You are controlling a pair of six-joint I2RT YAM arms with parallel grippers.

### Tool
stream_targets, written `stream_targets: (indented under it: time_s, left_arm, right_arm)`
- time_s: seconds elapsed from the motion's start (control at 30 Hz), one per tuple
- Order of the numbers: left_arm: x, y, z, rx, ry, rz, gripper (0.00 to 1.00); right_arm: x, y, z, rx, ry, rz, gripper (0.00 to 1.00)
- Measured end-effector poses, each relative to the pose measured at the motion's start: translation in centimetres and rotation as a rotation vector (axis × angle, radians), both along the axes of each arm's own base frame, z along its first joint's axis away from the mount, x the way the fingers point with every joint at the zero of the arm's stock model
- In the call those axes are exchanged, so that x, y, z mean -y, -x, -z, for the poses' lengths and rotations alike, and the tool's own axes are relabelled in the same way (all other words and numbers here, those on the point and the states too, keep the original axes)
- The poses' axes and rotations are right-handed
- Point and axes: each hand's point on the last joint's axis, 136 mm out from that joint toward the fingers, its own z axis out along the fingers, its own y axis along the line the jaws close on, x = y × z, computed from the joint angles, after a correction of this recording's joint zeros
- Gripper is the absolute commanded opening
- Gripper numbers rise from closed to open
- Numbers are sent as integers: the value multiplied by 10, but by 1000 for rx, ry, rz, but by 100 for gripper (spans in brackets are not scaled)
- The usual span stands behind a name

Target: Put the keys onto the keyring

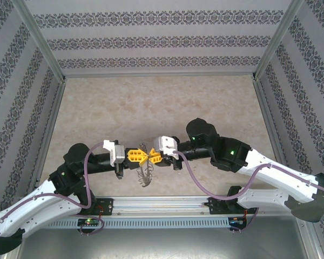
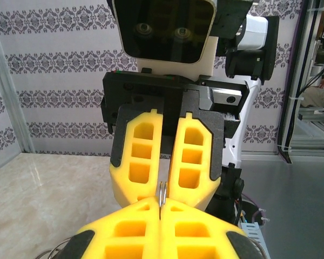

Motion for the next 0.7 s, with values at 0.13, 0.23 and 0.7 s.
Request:
stream_targets:
  time_s: [0.13,0.23,0.7]
  left_arm:
    - [0,2,-1,1,23,12,0]
    - [0,3,-5,3,40,18,0]
    - [3,6,-10,-9,78,48,0]
  right_arm:
    - [1,3,-2,-7,-12,-10,5]
    - [1,4,-4,-8,-19,-11,2]
    - [2,6,-9,-12,-49,-26,17]
